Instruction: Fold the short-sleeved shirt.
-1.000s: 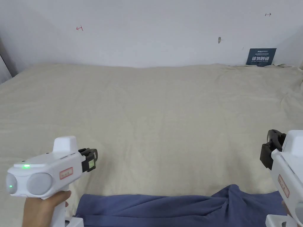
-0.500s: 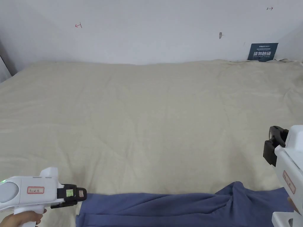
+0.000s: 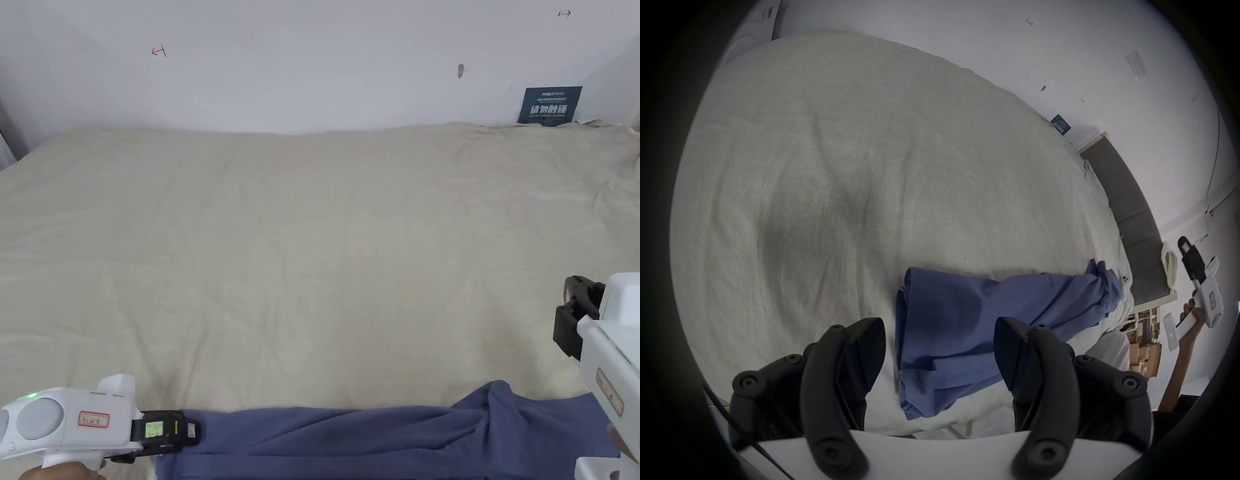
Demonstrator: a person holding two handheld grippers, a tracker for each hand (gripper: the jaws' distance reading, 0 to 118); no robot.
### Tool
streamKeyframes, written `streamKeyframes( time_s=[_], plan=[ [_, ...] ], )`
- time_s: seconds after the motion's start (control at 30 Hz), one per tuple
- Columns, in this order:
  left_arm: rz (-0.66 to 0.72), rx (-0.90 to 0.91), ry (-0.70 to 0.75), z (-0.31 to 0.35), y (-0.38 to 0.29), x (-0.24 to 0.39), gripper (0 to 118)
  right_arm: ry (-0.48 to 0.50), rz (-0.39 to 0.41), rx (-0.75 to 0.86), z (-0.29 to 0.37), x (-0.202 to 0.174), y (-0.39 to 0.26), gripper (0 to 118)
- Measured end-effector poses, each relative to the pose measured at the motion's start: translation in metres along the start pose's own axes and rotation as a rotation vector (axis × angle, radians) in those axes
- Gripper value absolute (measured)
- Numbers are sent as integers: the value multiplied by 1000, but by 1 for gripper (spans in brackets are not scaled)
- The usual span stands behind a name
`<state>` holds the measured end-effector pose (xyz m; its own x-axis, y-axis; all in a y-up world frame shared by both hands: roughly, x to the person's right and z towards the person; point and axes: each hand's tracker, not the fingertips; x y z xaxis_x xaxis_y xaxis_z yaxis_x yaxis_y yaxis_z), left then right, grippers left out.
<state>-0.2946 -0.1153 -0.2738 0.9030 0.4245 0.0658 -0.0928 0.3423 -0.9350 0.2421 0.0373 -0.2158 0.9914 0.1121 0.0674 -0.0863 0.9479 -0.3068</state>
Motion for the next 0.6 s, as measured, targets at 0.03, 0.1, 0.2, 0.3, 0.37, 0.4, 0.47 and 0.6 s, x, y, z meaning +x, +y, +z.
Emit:
streamKeyframes(
  time_s=[0.03,0.1,0.2,0.3,0.37,0.4,0.47,0.6],
  plan=[
    [-1,-2,2,-2,0,0,76,0,1,-1,0,0,0,0],
    [9,-11,-8,-5,0,3,69,1,1,-4,0,1,-1,0],
    [3,-27,-21,-13,-3,11,43,1,-7,-13,-2,3,-3,0],
    [-57,-54,36,-30,0,1,18,3,-16,-20,-2,4,-4,0],
    [-54,-53,30,-31,0,5,9,4,-15,-22,-2,6,-4,0],
    [-56,-53,31,-30,-1,9,7,6,-12,-23,-2,6,-4,0],
    [-91,-44,53,-27,-1,16,5,6,-11,-24,-2,7,-4,0],
    [-126,-18,85,-5,4,23,4,6,-13,-22,-3,10,-2,0]
  ],
)
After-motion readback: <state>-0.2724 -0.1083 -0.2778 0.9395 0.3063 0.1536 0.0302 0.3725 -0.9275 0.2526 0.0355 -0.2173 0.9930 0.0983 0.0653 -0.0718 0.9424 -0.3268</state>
